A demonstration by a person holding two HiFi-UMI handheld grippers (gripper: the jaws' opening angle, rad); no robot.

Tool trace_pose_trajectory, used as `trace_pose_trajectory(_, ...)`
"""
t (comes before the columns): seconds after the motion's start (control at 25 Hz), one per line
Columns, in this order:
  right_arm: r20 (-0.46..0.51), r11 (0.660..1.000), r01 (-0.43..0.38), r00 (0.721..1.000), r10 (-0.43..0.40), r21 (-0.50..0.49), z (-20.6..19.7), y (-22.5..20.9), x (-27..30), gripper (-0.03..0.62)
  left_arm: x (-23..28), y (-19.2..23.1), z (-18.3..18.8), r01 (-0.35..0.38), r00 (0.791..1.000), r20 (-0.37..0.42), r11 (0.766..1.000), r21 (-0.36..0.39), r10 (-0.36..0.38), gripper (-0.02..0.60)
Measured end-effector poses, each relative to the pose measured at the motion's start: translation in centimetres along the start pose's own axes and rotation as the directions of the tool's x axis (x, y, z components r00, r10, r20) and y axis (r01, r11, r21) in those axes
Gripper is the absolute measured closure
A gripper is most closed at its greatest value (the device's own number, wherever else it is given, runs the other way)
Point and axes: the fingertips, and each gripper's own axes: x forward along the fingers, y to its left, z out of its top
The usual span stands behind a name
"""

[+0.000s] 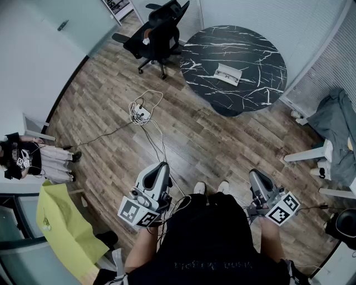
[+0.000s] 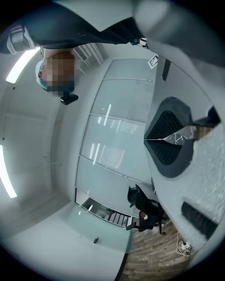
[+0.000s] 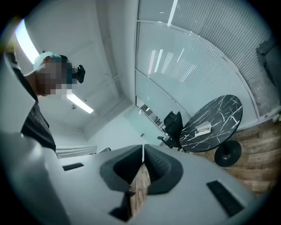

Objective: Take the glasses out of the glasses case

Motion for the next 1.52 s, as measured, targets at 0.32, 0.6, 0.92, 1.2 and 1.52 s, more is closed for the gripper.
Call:
trace_pose_trajectory(0.32,-0.007,0.998,0.033,0.999,-0.033,-0.047,0.1,1.4,-1.1,0.560,0.8,-1.3,0.1,0.061,0.998,-0.019,0.998,0.005,-0.061,0.561)
trace_pose_trajectory(0.6,0.065,0.993,0.006,0.998,0.002,-0.121,2.2,0.8,-2.1,0.559,3.1,-4.0,-1.4,0.086,0.994,-0.072,0.995,0.051,-0.082,0.561)
trace_pose_trajectory(0.92,0.071,0.977,-0.051,0.995,0.067,-0.205,2.8,-0.9,-3.8,0.559,5.0,-8.3,-3.2,0.089,0.992,-0.096,0.990,0.110,-0.079,0.561)
trace_pose_trajectory(1.2,0.056,0.966,-0.066,0.995,0.083,-0.251,3.8,-2.0,-4.8,0.559,6.6,-9.8,-4.2,0.095,0.990,-0.118,0.986,0.134,-0.079,0.561)
trace_pose_trajectory(1.52,0.037,0.962,-0.042,0.998,0.054,-0.270,4.1,-3.6,-3.5,0.559,8.9,-8.2,-6.0,0.111,0.987,-0.132,0.987,0.120,-0.095,0.561)
